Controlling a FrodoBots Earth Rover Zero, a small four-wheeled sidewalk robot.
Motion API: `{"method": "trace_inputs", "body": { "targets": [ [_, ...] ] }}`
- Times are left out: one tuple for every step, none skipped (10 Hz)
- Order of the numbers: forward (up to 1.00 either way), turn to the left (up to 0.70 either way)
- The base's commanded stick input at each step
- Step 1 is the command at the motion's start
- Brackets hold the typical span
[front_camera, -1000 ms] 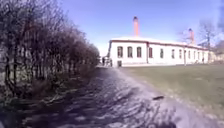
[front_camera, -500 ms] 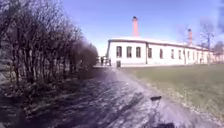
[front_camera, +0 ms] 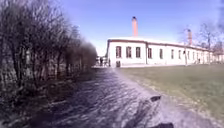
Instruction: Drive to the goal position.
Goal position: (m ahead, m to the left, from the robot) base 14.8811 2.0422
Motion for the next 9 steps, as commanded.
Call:
{"method": "trace_inputs", "body": {
  "targets": [
    [0.85,0.0],
    [0.85,0.0],
    [0.85,0.0],
    [0.85,0.0],
    [0.85,0.0],
    [0.85,0.0],
    [0.85,0.0],
    [0.85,0.0],
    [0.85,0.0]
  ]
}}
